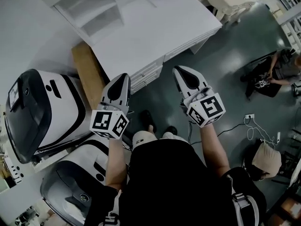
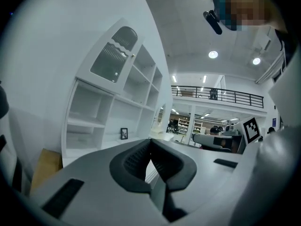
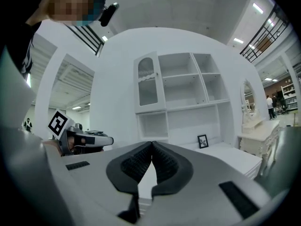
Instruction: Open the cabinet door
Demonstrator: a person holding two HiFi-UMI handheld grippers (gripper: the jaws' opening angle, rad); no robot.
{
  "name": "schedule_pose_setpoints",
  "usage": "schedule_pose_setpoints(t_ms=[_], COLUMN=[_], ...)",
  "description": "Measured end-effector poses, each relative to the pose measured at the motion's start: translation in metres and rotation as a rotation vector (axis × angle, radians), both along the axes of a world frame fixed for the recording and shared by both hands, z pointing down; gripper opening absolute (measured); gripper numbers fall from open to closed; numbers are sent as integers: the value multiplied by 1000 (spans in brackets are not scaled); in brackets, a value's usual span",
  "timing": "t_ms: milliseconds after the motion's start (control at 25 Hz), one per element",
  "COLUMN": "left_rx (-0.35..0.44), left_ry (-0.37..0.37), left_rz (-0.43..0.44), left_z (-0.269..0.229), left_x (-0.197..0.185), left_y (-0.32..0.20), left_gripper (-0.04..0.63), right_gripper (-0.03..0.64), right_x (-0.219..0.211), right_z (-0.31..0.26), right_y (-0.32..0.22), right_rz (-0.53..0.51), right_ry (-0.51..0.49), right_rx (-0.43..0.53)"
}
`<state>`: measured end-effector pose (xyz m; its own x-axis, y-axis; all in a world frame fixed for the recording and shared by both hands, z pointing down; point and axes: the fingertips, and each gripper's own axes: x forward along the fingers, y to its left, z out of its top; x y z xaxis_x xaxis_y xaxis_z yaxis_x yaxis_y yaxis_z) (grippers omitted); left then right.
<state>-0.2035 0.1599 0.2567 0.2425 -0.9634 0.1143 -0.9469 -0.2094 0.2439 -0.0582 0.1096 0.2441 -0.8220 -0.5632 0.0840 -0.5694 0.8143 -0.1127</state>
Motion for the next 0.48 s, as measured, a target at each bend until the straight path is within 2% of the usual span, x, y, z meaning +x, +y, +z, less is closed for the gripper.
schedule_pose_setpoints(t_ms=[480], left_rx=[-35], left_ry=[-1], left_rz=[149], left_z=[24], left_x=[-24], left_y=[-53], left_gripper=[23], right_gripper=[18], right_x=[-23], right_z=[24], right_y=[-40], right_rz=[138], right_ry=[41], right_rx=[-32])
